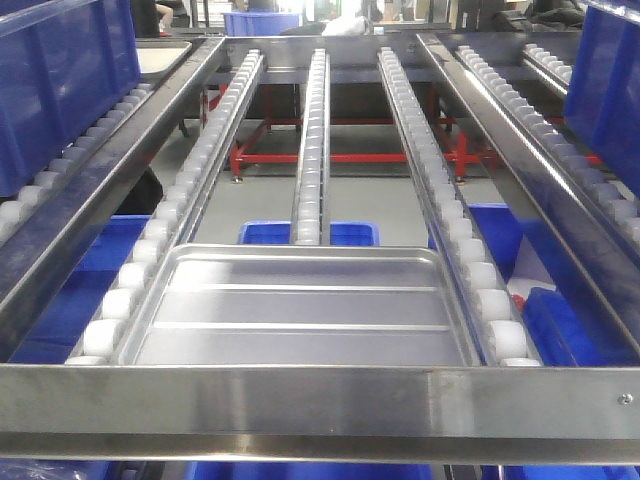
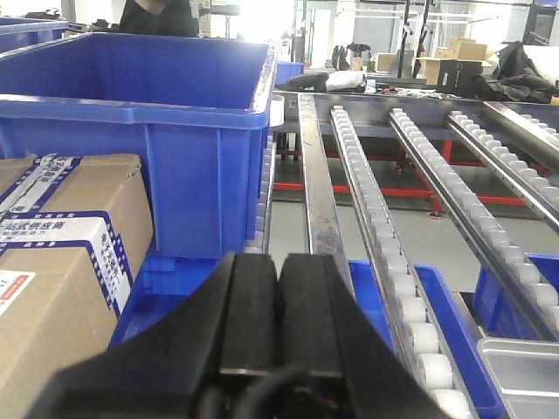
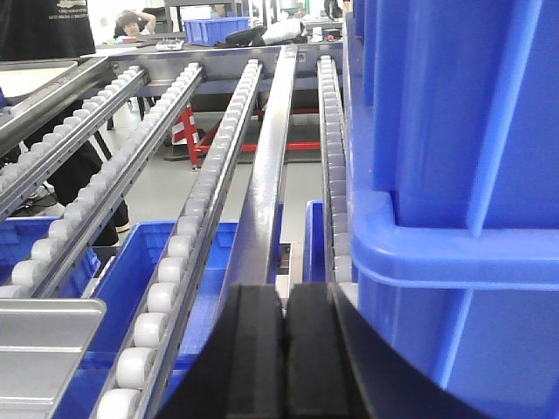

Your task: Grab silver tray and stack on right shelf

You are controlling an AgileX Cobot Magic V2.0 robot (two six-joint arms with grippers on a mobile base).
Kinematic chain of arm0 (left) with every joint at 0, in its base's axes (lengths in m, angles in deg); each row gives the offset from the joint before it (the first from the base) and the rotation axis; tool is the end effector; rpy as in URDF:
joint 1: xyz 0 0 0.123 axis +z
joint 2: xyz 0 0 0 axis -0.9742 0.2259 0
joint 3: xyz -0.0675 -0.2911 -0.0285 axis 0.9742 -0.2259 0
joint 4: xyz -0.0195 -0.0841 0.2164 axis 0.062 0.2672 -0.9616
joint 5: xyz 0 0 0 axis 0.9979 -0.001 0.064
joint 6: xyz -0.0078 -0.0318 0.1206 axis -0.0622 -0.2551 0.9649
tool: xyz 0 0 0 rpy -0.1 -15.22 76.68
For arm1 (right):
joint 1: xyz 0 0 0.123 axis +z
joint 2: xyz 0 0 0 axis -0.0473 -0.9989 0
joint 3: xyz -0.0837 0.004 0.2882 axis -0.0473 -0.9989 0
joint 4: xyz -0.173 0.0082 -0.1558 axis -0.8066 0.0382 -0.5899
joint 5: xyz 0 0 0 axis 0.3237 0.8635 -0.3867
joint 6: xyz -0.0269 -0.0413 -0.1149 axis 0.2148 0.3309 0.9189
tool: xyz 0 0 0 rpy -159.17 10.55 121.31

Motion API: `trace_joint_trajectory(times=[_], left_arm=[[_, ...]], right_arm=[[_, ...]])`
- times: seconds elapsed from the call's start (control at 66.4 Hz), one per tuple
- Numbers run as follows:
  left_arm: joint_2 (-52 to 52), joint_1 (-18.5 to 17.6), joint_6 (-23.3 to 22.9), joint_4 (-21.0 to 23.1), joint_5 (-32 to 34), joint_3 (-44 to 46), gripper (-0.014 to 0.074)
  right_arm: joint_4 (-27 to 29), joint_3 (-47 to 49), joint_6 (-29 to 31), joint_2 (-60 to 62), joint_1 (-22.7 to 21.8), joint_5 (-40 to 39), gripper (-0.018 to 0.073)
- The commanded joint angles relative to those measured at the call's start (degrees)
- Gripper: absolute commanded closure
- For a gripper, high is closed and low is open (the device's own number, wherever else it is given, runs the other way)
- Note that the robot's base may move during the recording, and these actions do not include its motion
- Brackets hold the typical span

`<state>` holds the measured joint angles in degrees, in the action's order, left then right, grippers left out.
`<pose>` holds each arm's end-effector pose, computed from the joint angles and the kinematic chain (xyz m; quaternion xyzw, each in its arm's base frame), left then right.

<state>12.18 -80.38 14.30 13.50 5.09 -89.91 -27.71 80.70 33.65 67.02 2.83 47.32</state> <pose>0.0552 -0.0033 0.2150 0.0227 0.6543 -0.0190 0.7556 0.0565 0.0003 0.2017 0.0377 0.6942 0.0408 0.7176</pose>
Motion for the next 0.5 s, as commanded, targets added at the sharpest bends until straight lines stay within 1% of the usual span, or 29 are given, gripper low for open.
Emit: trace_joint_trajectory(times=[0.0, 0.03, 0.09, 0.166, 0.211, 0.241, 0.347, 0.377, 0.482], left_arm=[[-0.6, -0.2, 0.2, 0.0, 3.5, 0.6, 0.0696], [-0.6, -0.2, 0.2, 0.0, 2.2, 1.6, 0.0696], [-0.4, -0.2, 0.2, -1.2, -3.3, 4.8, 0.0696], [0.4, -0.2, 0.2, -3.6, -8.7, 8.5, 0.0696], [1.3, -0.2, 0.2, -3.6, -9.9, 10.3, 0.0696], [1.9, -0.2, 0.2, -3.6, -10.0, 11.3, 0.0696], [5.0, -0.6, 0.2, -5.0, -10.1, 14.6, 0.0696], [6.5, -1.2, 0.2, -5.3, -10.2, 15.7, 0.0696], [11.3, -3.3, 0.2, -5.3, -10.4, 19.0, 0.0696]], right_arm=[[-0.1, 0.0, 0.4, 0.6, 0.0, -6.5, 0.0510], [-0.1, 0.0, 0.4, 0.6, 0.0, -8.4, 0.0510], [-0.9, 0.2, 0.4, 0.6, 0.1, -13.2, 0.0510], [-5.6, 1.1, 0.4, 0.6, 0.1, -14.2, 0.0510], [-9.7, 2.0, 0.2, 0.5, 0.1, -13.0, 0.0510], [-10.9, 2.7, -0.1, 0.5, 0.1, -11.7, 0.0510], [-11.0, 5.4, -4.7, 0.5, 0.1, -6.6, 0.0510], [-11.0, 7.1, -6.2, 0.5, 0.1, -3.4, 0.0510], [-11.0, 11.2, -6.5, 0.0, 0.1, 3.8, 0.0510]])
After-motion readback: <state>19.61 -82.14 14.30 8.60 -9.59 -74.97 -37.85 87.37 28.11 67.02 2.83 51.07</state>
